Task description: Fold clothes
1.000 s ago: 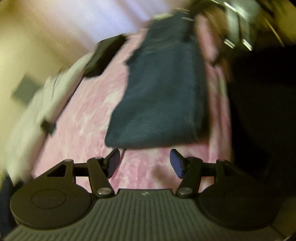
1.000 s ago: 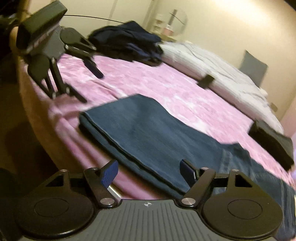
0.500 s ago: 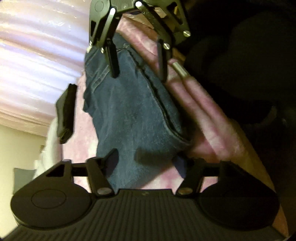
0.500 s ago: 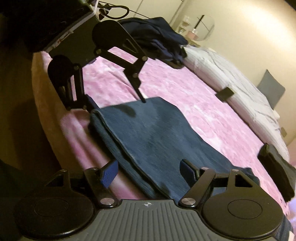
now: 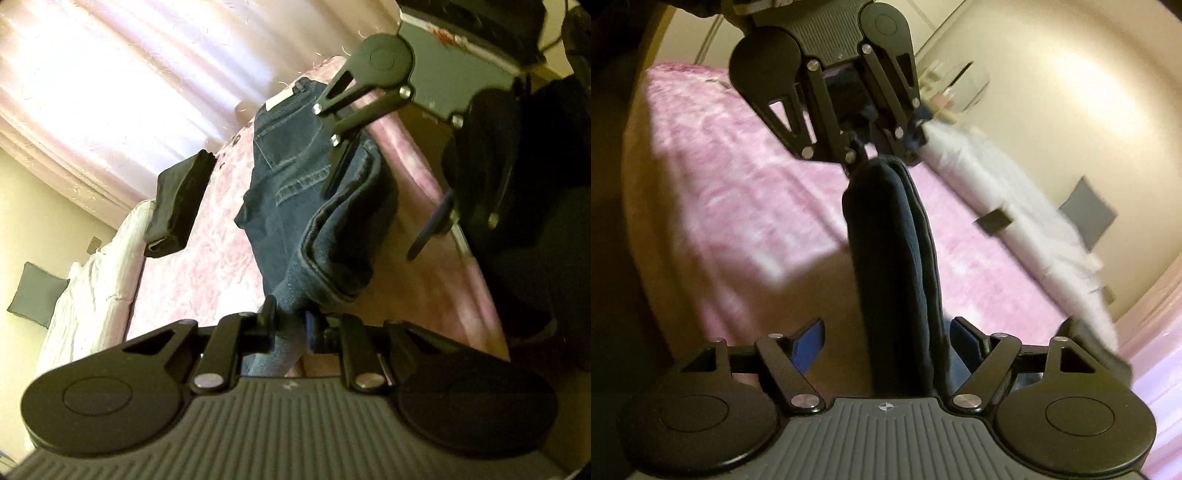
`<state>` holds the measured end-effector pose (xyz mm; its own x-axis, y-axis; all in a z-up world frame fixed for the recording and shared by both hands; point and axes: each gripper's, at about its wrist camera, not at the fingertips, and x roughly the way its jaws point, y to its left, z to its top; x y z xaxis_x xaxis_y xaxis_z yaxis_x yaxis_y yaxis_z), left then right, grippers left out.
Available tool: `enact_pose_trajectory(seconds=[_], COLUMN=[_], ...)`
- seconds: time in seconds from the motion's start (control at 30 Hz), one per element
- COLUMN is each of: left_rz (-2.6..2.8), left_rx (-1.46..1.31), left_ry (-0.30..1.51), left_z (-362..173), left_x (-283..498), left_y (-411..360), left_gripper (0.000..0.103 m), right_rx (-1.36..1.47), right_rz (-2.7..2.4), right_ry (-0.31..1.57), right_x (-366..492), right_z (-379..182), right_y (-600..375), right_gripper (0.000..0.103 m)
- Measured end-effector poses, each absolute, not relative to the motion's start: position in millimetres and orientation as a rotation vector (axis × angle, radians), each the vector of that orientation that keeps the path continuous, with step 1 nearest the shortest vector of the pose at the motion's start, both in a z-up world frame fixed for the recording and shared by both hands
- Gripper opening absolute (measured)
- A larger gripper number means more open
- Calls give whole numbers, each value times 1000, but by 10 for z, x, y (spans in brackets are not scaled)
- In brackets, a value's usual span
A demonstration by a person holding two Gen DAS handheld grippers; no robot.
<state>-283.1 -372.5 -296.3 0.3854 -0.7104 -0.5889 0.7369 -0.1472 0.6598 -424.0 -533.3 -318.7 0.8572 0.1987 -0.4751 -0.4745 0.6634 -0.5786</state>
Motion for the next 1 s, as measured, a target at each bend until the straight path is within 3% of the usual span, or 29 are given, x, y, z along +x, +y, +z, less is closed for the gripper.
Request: enact_pose_trajectory(seconds=[0.1, 0.13, 0.2, 0.27, 0.4, 0.47, 0.73, 0.83, 1.0], left_rz=[-1257, -1255, -1250, -1232, -1174, -1130, -1083, -1125, -1204], left_rx=[1165, 1163, 1158, 1147, 1019, 928, 774, 783, 786], left_ry=[52, 65, 98, 124, 122, 71, 19, 46, 119], left_z=[-2947, -2945, -2934, -2943, -2784, -2608, -2319, -2454, -2699], left_x=[-2837, -2824, -2833, -2838, -2834, -2841, -2852, -2881, -2930], left_y=[-3785, -3801, -3811, -3815, -3765, -3721, -3943, -4132, -4455], left_gripper=[13, 13, 13, 14, 24, 40, 41, 41, 41], right_rx=[-790, -806, -810, -776, -650, -539, 115, 414, 939], right_rz=[368, 369, 358, 351, 311, 276, -40, -251, -332], right_ry=[353, 350, 354, 358, 316, 297, 146, 137, 314], right_x=[-4178, -4158, -4118, -4100, -4103, -4058, -3971, -4045, -4116], right_z=[-3206, -3232, -3309, -3330, -3187, -3006, -2239, -2512, -3456], right_y=[-5264, -5244, -5239, -5278, -5490, -5708, -7596, -8466, -9512], right_gripper=[73, 65, 24, 17, 15, 15, 15, 15, 15])
